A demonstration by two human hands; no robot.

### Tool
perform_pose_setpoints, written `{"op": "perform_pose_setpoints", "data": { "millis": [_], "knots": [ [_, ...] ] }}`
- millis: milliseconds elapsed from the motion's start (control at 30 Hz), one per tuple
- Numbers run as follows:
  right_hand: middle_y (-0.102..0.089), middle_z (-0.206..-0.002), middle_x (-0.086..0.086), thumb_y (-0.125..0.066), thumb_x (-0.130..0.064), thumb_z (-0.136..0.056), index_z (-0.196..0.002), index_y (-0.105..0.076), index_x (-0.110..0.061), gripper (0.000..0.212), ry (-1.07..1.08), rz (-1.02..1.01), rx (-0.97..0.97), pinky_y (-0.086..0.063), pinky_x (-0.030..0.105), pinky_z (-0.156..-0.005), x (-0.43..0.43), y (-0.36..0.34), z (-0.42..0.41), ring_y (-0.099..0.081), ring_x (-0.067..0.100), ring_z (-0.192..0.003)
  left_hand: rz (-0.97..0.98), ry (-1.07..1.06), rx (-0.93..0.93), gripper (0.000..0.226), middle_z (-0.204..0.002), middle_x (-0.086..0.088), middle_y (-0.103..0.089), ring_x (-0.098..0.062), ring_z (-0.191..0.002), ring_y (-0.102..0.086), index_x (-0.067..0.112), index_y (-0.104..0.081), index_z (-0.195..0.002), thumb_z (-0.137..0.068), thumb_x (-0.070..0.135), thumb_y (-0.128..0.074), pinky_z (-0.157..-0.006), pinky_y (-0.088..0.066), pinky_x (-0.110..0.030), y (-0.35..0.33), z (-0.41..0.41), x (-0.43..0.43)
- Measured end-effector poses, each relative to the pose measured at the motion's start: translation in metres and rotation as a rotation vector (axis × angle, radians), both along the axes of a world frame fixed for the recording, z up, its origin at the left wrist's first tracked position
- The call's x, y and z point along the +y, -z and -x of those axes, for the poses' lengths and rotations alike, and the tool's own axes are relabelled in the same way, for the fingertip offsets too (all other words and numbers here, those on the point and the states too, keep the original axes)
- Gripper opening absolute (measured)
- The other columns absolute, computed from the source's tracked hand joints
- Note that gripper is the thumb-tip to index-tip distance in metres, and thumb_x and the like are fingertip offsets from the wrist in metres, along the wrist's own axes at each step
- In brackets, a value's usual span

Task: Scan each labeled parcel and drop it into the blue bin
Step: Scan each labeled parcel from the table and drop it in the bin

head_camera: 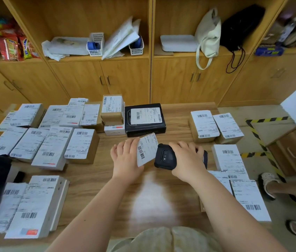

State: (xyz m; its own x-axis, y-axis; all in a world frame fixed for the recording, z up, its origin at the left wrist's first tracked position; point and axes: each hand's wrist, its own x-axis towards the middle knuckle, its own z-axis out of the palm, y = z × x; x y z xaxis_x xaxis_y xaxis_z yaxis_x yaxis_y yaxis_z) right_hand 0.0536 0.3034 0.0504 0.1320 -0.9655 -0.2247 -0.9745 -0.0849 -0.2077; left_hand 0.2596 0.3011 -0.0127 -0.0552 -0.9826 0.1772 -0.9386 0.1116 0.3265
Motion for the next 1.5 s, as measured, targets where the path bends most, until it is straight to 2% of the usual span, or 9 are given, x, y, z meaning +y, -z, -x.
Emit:
{"op": "perform_pose_setpoints", "data": {
  "millis": [100, 233, 433, 533, 800, 933, 1067, 1200, 1500],
  "knots": [
    [-0.044, -0.134, -0.006, -0.072, -0.021, -0.072, -0.140, -0.038, -0.036, 0.077, 0.093, -0.047, -0.069, -0.022, 0.047, -0.105, 0.004, -0.003, 0.009, -0.036, 0.024, -0.129, -0.046, -0.036, 0.065, 0.095, -0.134, -0.001, -0.048, -0.031, -0.125, -0.043, 0.023, -0.037, -0.143, -0.060, 0.039, -0.081, -0.109, -0.025, -0.055, -0.007, 0.009, -0.003],
    [-0.052, -0.123, -0.009, -0.079, -0.030, -0.066, -0.131, -0.045, -0.043, 0.074, 0.406, 0.038, -0.287, -0.032, 0.045, -0.097, 0.011, -0.014, 0.037, -0.048, 0.023, -0.118, -0.157, -0.134, 0.347, 0.098, -0.143, 0.002, -0.040, -0.028, -0.134, -0.033, 0.028, -0.034, -0.146, -0.064, 0.049, -0.083, -0.113, -0.019, -0.048, -0.030, 0.043, -0.013],
    [-0.061, -0.096, -0.013, -0.074, -0.034, -0.059, -0.104, -0.053, -0.040, 0.050, 0.703, 0.264, -0.363, -0.048, 0.042, -0.082, 0.042, -0.037, 0.101, -0.060, 0.021, -0.096, -0.184, 0.040, 0.443, 0.096, -0.145, 0.000, -0.040, -0.030, -0.136, -0.034, 0.027, -0.036, -0.146, -0.067, 0.051, -0.084, -0.113, -0.023, -0.050, -0.060, 0.123, -0.026],
    [-0.056, -0.105, -0.013, -0.075, -0.034, -0.063, -0.111, -0.048, -0.045, 0.056, 0.811, 0.286, -0.340, -0.044, 0.047, -0.093, 0.074, -0.049, 0.136, -0.054, 0.023, -0.105, -0.190, 0.173, 0.455, 0.096, -0.144, -0.002, -0.041, -0.031, -0.136, -0.034, 0.027, -0.037, -0.145, -0.066, 0.053, -0.083, -0.113, -0.024, -0.052, -0.073, 0.171, -0.024],
    [-0.049, -0.138, -0.007, -0.078, -0.029, -0.068, -0.144, -0.040, -0.038, 0.085, 1.185, 0.401, -0.189, -0.031, 0.041, -0.100, 0.220, -0.078, 0.213, -0.044, 0.024, -0.126, -0.222, 0.547, 0.483, 0.096, -0.146, -0.004, -0.044, -0.031, -0.136, -0.036, 0.028, -0.039, -0.146, -0.065, 0.051, -0.085, -0.112, -0.028, -0.053, -0.099, 0.302, 0.039],
    [-0.047, -0.140, -0.008, -0.078, -0.029, -0.070, -0.147, -0.037, -0.038, 0.089, 1.402, 0.436, -0.167, -0.032, 0.043, -0.104, 0.309, -0.083, 0.239, -0.042, 0.022, -0.129, -0.236, 0.727, 0.461, 0.094, -0.136, -0.004, -0.054, -0.031, -0.129, -0.043, 0.029, -0.046, -0.139, -0.058, 0.057, -0.084, -0.104, -0.038, -0.051, -0.101, 0.354, 0.098],
    [-0.047, -0.139, -0.009, -0.080, -0.030, -0.068, -0.147, -0.037, -0.038, 0.090, 1.584, 0.484, -0.154, -0.030, 0.041, -0.104, 0.408, -0.079, 0.252, -0.043, 0.021, -0.128, -0.236, 0.893, 0.429, 0.087, -0.132, 0.000, -0.054, -0.030, -0.125, -0.044, 0.032, -0.046, -0.133, -0.058, 0.052, -0.085, -0.098, -0.038, -0.045, -0.109, 0.396, 0.186],
    [-0.049, -0.137, -0.008, -0.078, -0.029, -0.069, -0.145, -0.039, -0.040, 0.086, 1.698, 0.500, -0.112, -0.032, 0.043, -0.106, 0.504, -0.080, 0.258, -0.044, 0.021, -0.126, -0.272, 1.046, 0.470, 0.089, -0.136, 0.002, -0.050, -0.028, -0.129, -0.039, 0.034, -0.042, -0.137, -0.061, 0.052, -0.084, -0.106, -0.036, -0.046, -0.116, 0.433, 0.288],
    [-0.040, -0.143, -0.010, -0.071, -0.031, -0.075, -0.149, -0.029, -0.040, 0.085, 1.859, 0.425, 0.011, -0.020, 0.040, -0.107, 0.716, -0.076, 0.270, -0.036, 0.019, -0.132, -0.335, 1.314, 0.455, 0.087, -0.133, 0.005, -0.053, -0.025, -0.128, -0.044, 0.033, -0.049, -0.133, -0.057, 0.052, -0.085, -0.104, -0.038, -0.047, -0.100, 0.509, 0.519]
  ]
}}
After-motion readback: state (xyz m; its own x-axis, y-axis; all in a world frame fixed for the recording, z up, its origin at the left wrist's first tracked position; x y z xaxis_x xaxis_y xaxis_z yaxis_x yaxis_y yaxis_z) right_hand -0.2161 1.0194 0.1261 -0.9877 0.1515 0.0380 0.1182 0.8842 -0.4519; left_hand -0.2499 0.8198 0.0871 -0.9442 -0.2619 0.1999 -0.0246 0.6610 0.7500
